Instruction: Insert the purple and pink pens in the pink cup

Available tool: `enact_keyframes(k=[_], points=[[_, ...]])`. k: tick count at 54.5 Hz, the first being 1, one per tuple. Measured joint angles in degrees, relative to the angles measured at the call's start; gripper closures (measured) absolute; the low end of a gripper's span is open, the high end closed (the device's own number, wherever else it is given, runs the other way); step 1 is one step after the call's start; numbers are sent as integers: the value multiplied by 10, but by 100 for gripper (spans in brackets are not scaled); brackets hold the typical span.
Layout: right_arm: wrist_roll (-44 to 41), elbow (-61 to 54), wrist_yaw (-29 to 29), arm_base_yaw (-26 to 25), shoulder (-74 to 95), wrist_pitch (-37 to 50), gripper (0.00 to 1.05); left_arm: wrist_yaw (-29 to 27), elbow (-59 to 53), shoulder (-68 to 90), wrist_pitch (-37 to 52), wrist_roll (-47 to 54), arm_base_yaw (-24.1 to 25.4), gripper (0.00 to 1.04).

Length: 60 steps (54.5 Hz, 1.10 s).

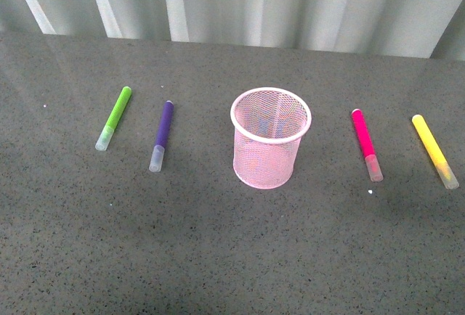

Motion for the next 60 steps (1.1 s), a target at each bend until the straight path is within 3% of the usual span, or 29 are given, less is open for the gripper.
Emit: enact_keyframes(k=[60], points=[[0, 0, 0, 0, 0, 0, 7, 0, 0, 0, 0, 0, 0, 7]])
